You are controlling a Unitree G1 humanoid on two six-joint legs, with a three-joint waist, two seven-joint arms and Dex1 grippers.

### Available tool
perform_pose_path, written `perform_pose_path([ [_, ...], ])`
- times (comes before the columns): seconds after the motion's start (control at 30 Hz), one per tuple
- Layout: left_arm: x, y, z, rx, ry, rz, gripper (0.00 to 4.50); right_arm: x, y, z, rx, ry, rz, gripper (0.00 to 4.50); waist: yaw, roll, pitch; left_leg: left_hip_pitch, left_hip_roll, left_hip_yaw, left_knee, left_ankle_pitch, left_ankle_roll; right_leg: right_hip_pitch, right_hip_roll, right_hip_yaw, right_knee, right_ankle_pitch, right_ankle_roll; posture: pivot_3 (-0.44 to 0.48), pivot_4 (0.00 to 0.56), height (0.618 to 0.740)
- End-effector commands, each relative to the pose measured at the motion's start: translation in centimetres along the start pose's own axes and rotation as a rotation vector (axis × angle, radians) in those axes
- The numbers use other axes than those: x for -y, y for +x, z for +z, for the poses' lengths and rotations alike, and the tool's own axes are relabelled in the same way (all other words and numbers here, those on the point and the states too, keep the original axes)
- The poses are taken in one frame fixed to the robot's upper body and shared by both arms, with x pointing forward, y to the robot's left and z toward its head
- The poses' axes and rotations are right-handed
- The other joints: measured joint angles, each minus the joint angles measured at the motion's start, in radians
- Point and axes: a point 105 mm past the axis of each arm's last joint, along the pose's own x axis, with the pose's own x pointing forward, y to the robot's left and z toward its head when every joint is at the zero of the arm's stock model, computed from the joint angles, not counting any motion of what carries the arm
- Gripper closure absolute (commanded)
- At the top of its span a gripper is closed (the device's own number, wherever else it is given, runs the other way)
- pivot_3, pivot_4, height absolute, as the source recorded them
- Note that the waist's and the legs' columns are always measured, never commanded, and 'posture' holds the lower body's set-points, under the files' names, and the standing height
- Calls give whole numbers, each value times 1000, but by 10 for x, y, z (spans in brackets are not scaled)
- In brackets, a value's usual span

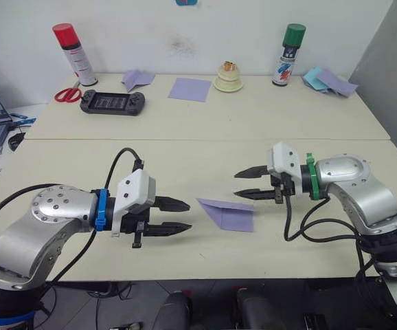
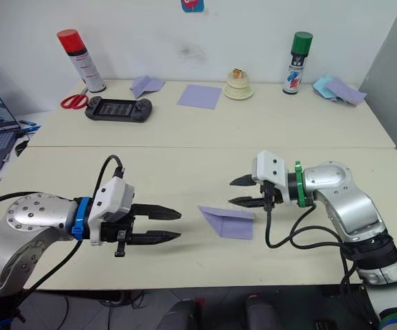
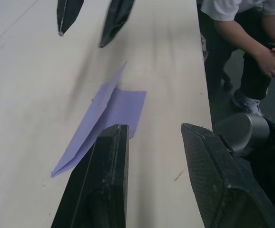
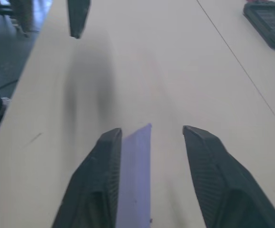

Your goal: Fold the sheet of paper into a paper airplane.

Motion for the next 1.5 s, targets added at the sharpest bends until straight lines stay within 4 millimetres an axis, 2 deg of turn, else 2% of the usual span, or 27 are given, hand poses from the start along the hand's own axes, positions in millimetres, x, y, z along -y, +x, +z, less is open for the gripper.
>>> perform_pose_path([
  [0.03, -5, 4, 5, 3, 33, 11, 2467, -7, 14, -12, -36, -34, 10, 3880, 0, 0, 0, 0, 0, 0, 0, 0, 0, 0, 0, 0, 0, 0, 0, 0, 150, 740],
  [0.1, -7, 7, 5, 6, 30, 11, 2467, -14, 22, -19, -40, -26, 32, 4484, 0, 0, 0, -1, 0, 0, 0, 0, 0, -1, 0, 1, 0, 0, 0, 0, 150, 740],
  [0.27, -13, 18, 0, 4, 19, 14, 2467, -31, 34, -39, -81, -7, 93, 4484, 0, 0, 0, -2, 0, 0, 0, 0, 0, -1, 0, 1, 0, 0, 0, 0, 150, 740],
  [0.37, -28, 28, -3, 18, 42, 79, 2467, -36, 38, -50, -110, -6, 112, 4484, 1, 0, 0, -1, 0, 0, 0, 0, 0, -1, 0, 1, 0, 0, 0, 0, 150, 740],
  [0.47, -42, 39, -13, -15, 84, 114, 3042, -37, 40, -56, -128, -20, 119, 4500, 1, 0, 0, -1, 0, 1, 1, 0, 0, -1, 0, 0, 0, 0, 0, 0, 150, 740],
  [0.6, -54, 56, -32, -73, 147, 104, 4339, -39, 41, -59, -131, -18, 121, 4500, 0, 0, 0, -1, 0, 1, 1, 0, 0, -1, 0, 1, 1, 0, 0, 0, 150, 740],
  [0.63, -57, 61, -37, -79, 156, 104, 4475, -39, 42, -59, -130, -18, 122, 4500, 1, 0, 0, -1, -1, 1, 1, 0, 0, -1, 0, 0, 1, 0, 0, 0, 150, 740],
  [0.83, -82, 89, -55, -85, 158, 121, 4475, -40, 43, -59, -132, -17, 123, 4500, 2, 0, 0, -2, -1, 0, 1, 0, 0, -1, 0, 0, 1, 0, 0, 0, 150, 740],
  [1.0, -84, 100, -64, -102, 141, 72, 4475, -40, 43, -58, -131, -15, 115, 4500, -1, 0, 0, -2, -1, 0, 1, 0, 0, -2, 0, 0, 2, 1, 0, 0, 150, 740],
  [1.2, -71, 108, -68, -107, 129, -36, 4475, -41, 43, -58, -131, -9, 110, 4500, 0, 0, 0, -2, -1, 0, 2, 0, 0, -1, 0, 0, 3, 1, 0, 0, 150, 740],
  [1.4, -75, 109, -81, -156, 109, -14, 4475, -41, 42, -56, -125, -17, 97, 4500, 0, 0, 0, -1, -1, -1, 3, 0, 0, -1, 0, 0, 4, 0, 0, 0, 150, 740],
  [1.5, -79, 109, -85, -164, 64, 4, 4475, -34, 41, -50, -104, -26, 35, 4500, 0, 0, 0, -1, -2, -1, 5, 0, 0, -1, 0, 0, 7, 0, 0, 0, 150, 740],
])
